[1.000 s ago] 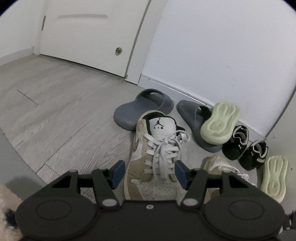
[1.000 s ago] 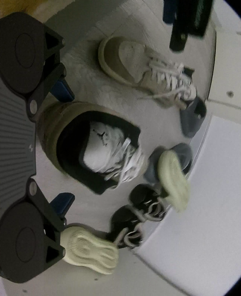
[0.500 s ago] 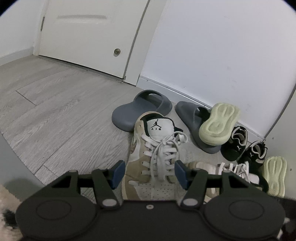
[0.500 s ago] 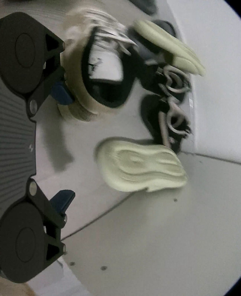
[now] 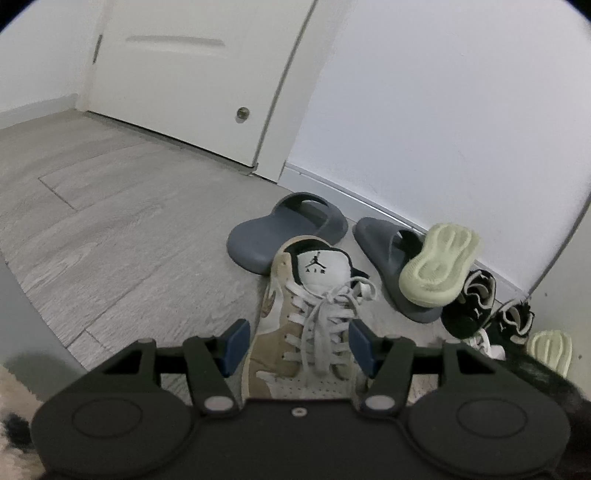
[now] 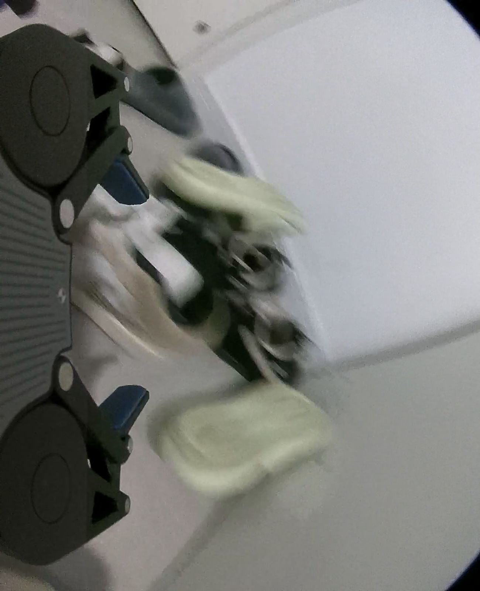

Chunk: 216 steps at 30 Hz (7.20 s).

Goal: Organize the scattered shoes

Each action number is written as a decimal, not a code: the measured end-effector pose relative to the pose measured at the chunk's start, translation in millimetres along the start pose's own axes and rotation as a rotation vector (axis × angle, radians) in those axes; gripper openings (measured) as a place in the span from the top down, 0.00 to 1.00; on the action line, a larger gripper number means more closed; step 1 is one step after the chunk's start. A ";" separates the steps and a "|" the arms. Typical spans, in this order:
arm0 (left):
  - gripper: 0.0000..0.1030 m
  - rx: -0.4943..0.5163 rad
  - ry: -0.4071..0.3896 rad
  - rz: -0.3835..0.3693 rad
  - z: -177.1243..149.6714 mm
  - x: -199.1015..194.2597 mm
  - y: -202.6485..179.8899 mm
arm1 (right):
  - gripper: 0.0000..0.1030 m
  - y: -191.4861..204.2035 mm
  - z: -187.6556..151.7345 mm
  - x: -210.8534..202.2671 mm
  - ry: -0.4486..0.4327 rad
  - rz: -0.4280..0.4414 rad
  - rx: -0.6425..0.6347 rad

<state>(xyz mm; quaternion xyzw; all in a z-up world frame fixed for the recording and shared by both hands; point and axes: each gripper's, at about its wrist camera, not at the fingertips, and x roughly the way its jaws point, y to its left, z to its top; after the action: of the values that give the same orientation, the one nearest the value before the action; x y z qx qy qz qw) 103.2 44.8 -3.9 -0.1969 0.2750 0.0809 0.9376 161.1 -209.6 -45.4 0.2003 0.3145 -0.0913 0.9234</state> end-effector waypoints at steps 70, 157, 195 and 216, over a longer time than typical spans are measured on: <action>0.34 -0.011 -0.221 -0.070 47.2 -57.4 50.6 | 0.06 99.8 -47.9 36.5 0.276 0.346 -0.558; 0.63 0.312 0.179 -0.634 -103.1 120.9 -270.1 | 0.01 -188.5 144.2 -33.7 -0.091 0.087 0.020; 0.52 -0.296 0.274 -0.232 -58.6 70.8 -32.9 | 0.01 -147.6 124.7 -26.7 0.017 0.043 -0.197; 0.28 0.589 -0.067 -0.288 -20.2 99.4 -155.4 | 0.00 -74.0 121.1 18.8 -0.064 0.187 -0.099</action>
<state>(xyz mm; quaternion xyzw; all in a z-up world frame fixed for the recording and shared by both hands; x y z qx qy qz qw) 216.9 -100.5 -23.4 0.0485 0.2250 -0.1290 0.9646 220.0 -329.0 7.3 0.1799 0.2688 0.0045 0.9462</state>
